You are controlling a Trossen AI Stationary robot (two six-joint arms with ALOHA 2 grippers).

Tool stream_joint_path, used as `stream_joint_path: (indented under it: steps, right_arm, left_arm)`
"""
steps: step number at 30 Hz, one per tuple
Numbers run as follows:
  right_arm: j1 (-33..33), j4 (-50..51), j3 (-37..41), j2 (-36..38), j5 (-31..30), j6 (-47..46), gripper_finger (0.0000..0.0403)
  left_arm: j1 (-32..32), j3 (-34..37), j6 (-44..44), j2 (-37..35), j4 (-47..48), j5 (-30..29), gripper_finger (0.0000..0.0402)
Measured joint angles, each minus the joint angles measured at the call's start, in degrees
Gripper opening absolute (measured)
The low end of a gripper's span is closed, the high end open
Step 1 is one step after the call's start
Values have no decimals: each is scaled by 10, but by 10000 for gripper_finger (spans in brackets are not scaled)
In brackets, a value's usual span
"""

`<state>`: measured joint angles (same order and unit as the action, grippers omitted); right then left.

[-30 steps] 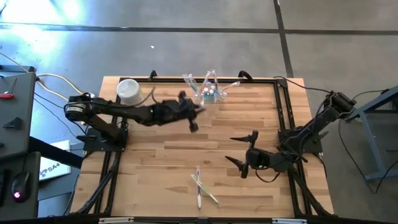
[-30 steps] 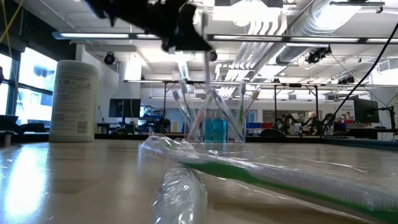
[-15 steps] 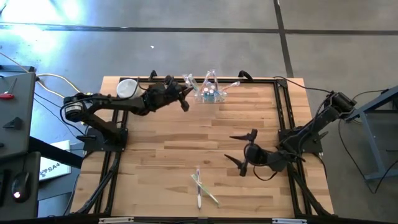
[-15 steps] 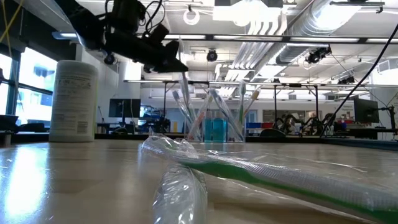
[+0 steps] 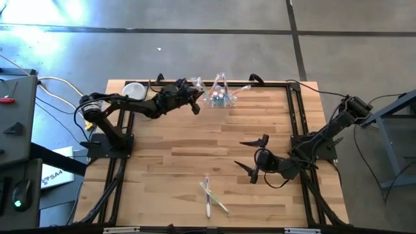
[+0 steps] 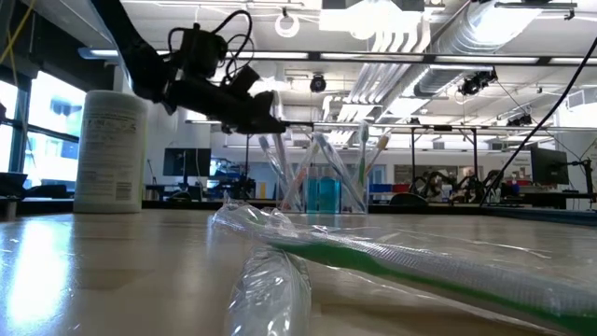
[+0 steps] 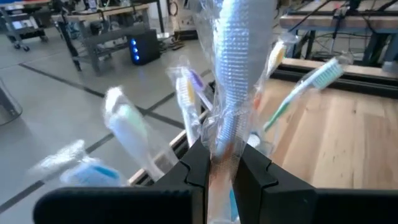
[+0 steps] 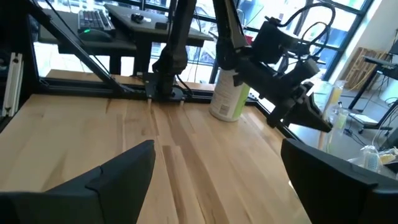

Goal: Pick & Place toothbrushing station
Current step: Put the orange toothbrush into the transparent organizer

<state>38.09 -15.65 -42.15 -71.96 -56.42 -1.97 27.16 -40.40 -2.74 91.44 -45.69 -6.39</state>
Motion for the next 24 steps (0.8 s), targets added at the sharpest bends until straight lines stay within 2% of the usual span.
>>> stream_joint_path:
  steps: [10,21,24]
  right_arm:
    - [-7,28,0,0,41,-16,341]
    - [-7,40,0,0,132,-14,341]
    - [-7,39,0,0,134,-14,341]
  left_arm:
    - [6,-2,7,42,-13,-14,33]
    - [6,-62,37,83,85,-2,34]
    - [6,-72,50,83,109,-2,64]
